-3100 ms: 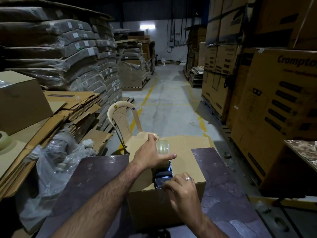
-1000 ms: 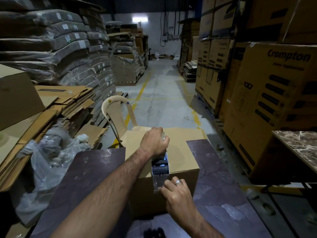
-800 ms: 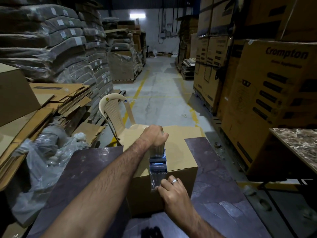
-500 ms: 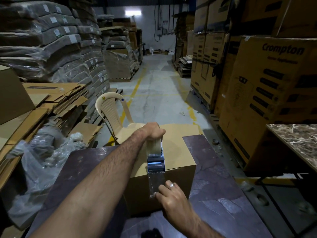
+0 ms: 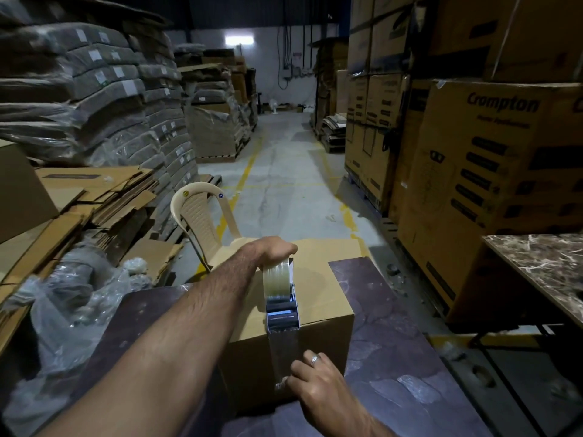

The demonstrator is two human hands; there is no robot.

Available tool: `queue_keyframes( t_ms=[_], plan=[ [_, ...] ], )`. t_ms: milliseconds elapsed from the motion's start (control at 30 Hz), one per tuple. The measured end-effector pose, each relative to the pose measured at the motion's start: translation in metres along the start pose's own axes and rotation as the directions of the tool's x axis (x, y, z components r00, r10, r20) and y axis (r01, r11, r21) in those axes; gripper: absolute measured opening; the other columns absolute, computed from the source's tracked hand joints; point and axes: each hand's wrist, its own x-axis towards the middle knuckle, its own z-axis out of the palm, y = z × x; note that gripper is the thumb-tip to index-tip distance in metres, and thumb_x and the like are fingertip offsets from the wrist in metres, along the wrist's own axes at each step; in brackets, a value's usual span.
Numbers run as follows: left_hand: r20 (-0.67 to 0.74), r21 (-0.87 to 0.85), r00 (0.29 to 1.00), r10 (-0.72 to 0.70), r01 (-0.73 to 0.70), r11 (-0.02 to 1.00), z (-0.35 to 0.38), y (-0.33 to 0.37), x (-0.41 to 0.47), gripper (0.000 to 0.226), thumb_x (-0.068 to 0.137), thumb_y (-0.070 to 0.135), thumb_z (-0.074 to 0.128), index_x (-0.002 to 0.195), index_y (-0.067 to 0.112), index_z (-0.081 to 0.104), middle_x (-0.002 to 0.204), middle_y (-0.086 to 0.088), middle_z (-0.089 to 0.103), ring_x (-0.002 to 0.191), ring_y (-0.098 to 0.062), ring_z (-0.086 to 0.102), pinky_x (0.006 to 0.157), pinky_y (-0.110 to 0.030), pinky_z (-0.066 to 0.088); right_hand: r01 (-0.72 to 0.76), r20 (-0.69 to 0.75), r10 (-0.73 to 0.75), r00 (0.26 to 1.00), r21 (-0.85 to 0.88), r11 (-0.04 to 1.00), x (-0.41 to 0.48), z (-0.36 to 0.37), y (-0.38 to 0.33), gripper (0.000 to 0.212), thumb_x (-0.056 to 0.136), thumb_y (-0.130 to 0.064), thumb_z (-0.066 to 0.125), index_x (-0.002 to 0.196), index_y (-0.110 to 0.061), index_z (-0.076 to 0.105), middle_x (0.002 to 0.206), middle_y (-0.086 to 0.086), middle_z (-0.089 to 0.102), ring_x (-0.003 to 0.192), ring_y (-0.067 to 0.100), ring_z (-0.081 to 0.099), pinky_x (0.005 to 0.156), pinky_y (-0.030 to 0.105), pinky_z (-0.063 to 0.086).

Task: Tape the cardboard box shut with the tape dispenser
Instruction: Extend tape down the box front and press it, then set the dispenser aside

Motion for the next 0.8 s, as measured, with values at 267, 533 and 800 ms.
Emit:
queue_keyframes(
  t_ms=[267, 533, 800],
  plan=[
    [-0.478, 0.073, 0.871, 0.116, -0.092, 0.993, -0.003, -0.001, -0.03, 0.048, 0.092, 0.043, 0.037, 0.105, 0.009, 0.067, 0.105, -0.012, 0.07, 0.098, -0.031, 0.063, 0.086, -0.037, 0.051, 0.01, -0.047, -0.01, 0.999, -0.009, 1.0, -0.008, -0.003, -0.003, 0.024, 0.089, -0.02, 0.047, 0.077, -0.021, 0.067, 0.076, -0.004, 0.058, 0.074, 0.012, 0.043, 0.056, 0.025, 0.043],
    [-0.704, -0.071, 0.652, 0.281, -0.458, 0.886, 0.074, -0.035, -0.172, 0.016, 0.092, 0.016, 0.056, 0.103, 0.019, 0.068, 0.097, 0.01, 0.066, 0.088, -0.004, 0.059, 0.075, -0.029, 0.054, 0.004, -0.067, -0.007, 0.998, -0.042, 0.999, -0.014, 0.0, -0.006, 0.026, 0.087, -0.015, 0.045, 0.087, -0.018, 0.07, 0.077, -0.002, 0.058, 0.075, 0.015, 0.04, 0.063, 0.027, 0.03],
    [-0.595, 0.004, 0.766, 0.242, -0.298, 0.955, 0.163, -0.075, -0.207, 0.04, 0.082, 0.006, 0.059, 0.11, 0.034, 0.061, 0.104, 0.02, 0.053, 0.097, 0.001, 0.048, 0.083, -0.019, 0.046, -0.02, -0.082, 0.021, 0.996, 0.023, 1.0, -0.021, 0.0, -0.004, 0.032, 0.095, -0.02, 0.039, 0.09, -0.018, 0.07, 0.076, -0.001, 0.059, 0.072, 0.015, 0.039, 0.062, 0.028, 0.027]
  ],
)
